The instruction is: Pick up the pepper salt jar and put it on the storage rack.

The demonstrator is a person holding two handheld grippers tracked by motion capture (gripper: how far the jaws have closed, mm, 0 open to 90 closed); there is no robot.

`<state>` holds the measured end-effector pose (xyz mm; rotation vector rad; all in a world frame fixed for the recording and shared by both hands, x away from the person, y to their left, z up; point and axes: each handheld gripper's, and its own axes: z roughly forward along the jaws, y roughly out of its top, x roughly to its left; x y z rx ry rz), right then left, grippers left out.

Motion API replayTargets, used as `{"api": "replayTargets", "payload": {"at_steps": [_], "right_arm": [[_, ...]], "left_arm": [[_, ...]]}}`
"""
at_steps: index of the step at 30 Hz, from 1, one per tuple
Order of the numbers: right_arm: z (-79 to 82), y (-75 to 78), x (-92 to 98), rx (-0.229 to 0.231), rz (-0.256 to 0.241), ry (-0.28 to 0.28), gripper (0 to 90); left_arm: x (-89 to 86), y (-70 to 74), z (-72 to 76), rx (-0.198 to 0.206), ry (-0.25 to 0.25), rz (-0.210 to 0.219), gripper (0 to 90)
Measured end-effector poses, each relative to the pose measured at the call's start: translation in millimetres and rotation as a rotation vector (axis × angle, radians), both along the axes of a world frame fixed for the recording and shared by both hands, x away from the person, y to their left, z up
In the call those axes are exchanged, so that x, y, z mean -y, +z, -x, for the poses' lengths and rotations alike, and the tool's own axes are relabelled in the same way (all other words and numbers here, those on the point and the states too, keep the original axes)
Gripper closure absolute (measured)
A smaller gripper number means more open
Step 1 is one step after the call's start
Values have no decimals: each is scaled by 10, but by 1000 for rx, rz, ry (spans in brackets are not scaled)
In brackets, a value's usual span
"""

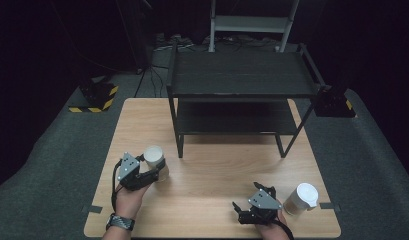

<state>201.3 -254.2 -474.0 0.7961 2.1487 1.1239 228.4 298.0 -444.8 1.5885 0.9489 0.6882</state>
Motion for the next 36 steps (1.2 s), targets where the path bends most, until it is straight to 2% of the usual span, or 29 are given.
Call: {"api": "replayTargets", "payload": {"at_steps": [4, 14, 19, 22, 36], "right_arm": [[2, -4, 5, 2, -3, 0, 0], [2, -2, 10, -1, -7, -1, 0], [4, -4, 6, 3, -3, 1, 0], [1, -3, 9, 1, -4, 1, 0], [-3, -3, 14, 0, -5, 4, 0]], "left_arm": [[26, 96, 13, 10, -23, 20, 342], [143, 312, 68, 72, -75, 15, 341], [198, 414, 70, 92, -102, 38, 342], [258, 493, 58, 103, -111, 28, 342], [453, 756, -65, 141, -164, 50, 341]]}}
